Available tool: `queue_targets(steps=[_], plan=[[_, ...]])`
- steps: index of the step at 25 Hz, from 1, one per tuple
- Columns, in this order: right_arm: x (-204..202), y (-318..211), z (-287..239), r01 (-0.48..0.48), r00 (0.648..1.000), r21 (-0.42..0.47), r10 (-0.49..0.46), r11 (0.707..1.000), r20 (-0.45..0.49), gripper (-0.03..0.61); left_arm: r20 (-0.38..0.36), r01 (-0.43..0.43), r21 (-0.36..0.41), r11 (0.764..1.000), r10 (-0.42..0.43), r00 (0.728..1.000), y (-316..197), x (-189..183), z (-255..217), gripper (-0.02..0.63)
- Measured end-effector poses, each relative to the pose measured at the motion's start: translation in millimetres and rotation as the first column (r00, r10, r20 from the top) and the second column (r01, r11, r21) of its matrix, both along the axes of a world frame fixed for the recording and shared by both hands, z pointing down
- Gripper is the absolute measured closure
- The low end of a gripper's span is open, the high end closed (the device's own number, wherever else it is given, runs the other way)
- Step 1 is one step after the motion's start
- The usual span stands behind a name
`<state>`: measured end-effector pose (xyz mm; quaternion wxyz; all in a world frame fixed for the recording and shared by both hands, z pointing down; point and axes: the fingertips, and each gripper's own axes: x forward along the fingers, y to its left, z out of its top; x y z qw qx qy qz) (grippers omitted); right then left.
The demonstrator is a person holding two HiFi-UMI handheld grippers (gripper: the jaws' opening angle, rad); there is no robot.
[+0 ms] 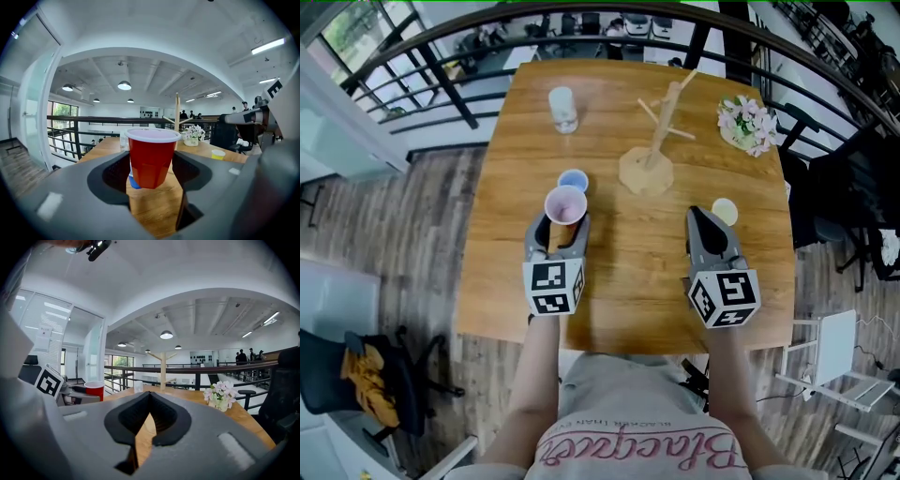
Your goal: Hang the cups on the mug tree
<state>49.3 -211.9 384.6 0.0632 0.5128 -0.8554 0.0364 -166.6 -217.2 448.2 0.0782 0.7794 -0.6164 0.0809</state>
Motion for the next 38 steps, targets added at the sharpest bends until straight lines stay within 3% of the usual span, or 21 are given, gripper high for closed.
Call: queue_targets(steps=[13, 21, 27, 38], plan=[[33.2, -12.5, -61.5, 0.033, 0.998, 0.143, -0.040, 0.989, 0.044, 0.577, 0.050, 0.058, 0.182, 0.982, -0.068, 0.996, -11.7, 19.4, -89.6, 0.324], [49.8, -14.2, -75.6, 0.056, 0.995, 0.170, -0.069, 0.984, 0.071, 0.577, 0.156, 0.094, 0.204, 0.975, -0.127, 0.980, -20.9, 29.4, -116.4, 0.325], [60.8, -16.0, -76.7, 0.072, 0.990, 0.165, -0.091, 0.984, 0.106, 0.577, 0.256, 0.130, 0.177, 0.976, -0.173, 0.951, -35.8, 39.0, -128.8, 0.330], [75.7, -20.0, -80.3, 0.091, 0.981, 0.170, -0.118, 0.981, 0.154, 0.577, 0.454, 0.132, 0.159, 0.978, -0.191, 0.870, -73.6, 66.6, -146.0, 0.334]])
